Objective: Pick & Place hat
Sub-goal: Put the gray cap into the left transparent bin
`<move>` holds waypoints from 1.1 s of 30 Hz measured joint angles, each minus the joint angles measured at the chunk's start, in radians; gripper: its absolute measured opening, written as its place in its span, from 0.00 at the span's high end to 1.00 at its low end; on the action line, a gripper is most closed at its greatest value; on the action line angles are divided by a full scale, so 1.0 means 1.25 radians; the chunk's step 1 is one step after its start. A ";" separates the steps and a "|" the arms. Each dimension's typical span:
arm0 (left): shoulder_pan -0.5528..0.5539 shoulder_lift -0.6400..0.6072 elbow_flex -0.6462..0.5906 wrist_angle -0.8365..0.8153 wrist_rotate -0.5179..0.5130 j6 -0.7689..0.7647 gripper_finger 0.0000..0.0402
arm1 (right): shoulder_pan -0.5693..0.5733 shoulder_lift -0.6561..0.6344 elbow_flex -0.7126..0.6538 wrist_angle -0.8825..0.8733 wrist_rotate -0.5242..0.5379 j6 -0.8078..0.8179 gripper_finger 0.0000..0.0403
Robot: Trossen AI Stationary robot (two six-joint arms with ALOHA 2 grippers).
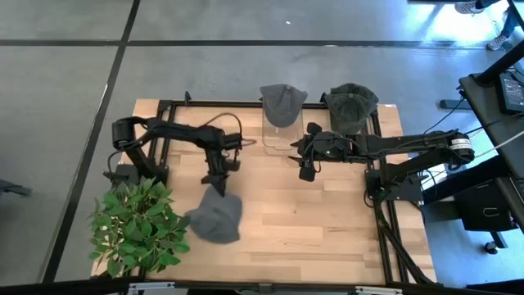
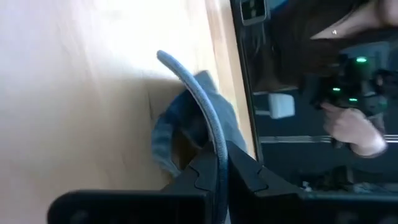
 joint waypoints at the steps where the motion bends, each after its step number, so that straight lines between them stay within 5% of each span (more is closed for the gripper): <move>1: 0.006 -0.011 0.014 -0.003 -0.005 0.004 0.98 | 0.000 0.000 0.000 0.002 0.000 0.000 0.51; 8: 0.061 -0.148 0.070 0.011 -0.019 0.091 0.98 | 0.000 -0.002 0.014 -0.007 0.000 -0.006 0.51; 20: 0.144 -0.386 0.022 0.360 -0.070 0.122 0.98 | 0.004 -0.003 0.069 -0.071 0.000 -0.042 0.51; 27: 0.187 -0.447 -0.086 0.660 -0.108 -0.075 0.98 | 0.004 -0.004 0.087 -0.165 0.006 0.031 0.51; 33: 0.218 -0.464 -0.167 0.787 -0.142 -0.188 0.98 | 0.005 -0.064 0.103 -0.320 0.014 0.189 0.51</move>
